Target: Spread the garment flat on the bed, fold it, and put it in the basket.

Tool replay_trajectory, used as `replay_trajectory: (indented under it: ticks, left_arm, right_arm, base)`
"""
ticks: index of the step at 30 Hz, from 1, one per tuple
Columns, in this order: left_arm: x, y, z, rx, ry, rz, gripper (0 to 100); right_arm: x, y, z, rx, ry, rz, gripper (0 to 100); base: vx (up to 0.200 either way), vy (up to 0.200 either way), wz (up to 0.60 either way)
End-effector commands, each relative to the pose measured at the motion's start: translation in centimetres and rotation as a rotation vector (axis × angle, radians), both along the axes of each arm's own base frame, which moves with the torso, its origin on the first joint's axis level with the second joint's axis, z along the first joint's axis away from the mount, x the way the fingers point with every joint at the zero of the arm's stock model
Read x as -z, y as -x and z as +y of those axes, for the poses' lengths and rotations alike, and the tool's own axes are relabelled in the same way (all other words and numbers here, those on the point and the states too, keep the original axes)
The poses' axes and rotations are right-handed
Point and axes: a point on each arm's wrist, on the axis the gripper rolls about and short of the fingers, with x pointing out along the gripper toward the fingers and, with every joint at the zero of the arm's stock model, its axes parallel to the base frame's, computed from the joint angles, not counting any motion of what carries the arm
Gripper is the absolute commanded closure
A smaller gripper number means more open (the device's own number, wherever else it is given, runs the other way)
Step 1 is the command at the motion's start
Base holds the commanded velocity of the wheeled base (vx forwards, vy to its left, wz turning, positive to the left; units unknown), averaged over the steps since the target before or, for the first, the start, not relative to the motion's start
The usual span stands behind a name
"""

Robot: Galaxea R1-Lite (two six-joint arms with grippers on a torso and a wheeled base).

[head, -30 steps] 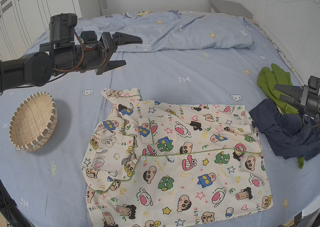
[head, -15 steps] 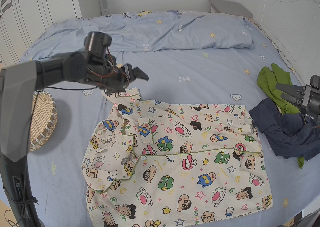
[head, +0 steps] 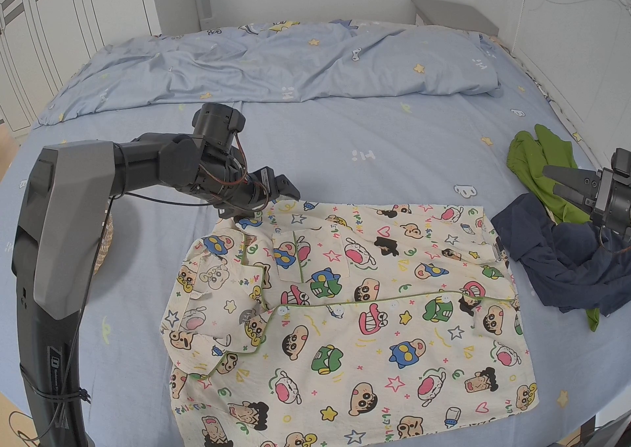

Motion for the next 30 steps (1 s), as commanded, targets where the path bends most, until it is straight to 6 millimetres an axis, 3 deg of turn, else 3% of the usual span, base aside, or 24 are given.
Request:
replay_trajectory:
  ticks: [1,3,5,11,14,23,30]
  left_arm:
    - [-7.4,2.1,0.7,0.001,0.077,-0.224,0]
    - [-11.1,3.1,1.1,0.011,0.129,-0.39,0]
    - [-11.6,3.5,1.2,0.014,0.143,-0.442,0]
    - [-9.8,3.3,0.8,0.034,0.16,-0.581,0]
    - [-7.2,1.3,0.2,0.041,0.133,-0.545,0]
    - [-5.2,-1.5,0.2,0.008,0.096,-0.513,0]
    - [-3.7,-2.6,-0.2,-0.024,0.055,-0.488,0]
  right_arm:
    - [0.1,0.1,0.1,-0.004,0.0,0.002,0]
    - [0.2,0.1,0.1,-0.004,0.0,0.003,0]
    - [0.2,0.1,0.0,-0.002,0.0,0.003,0]
    - [0.2,0.1,0.0,-0.002,0.0,0.003,0]
    - [0.1,0.1,-0.1,0.002,0.001,0.0,0]
    - [0.3,0.1,-0.1,0.002,0.002,-0.01,0]
    - [0.5,0.0,-0.1,0.001,0.002,-0.013,0]
  base:
    - [0.0,0.0,0.0]
    - [0.0,0.0,0.0]
    - [0.0,0.0,0.0]
    - [0.0,0.0,0.0]
    - [0.0,0.0,0.0]
    - [0.0,0.0,0.0]
    - [0.0,0.0,0.0]
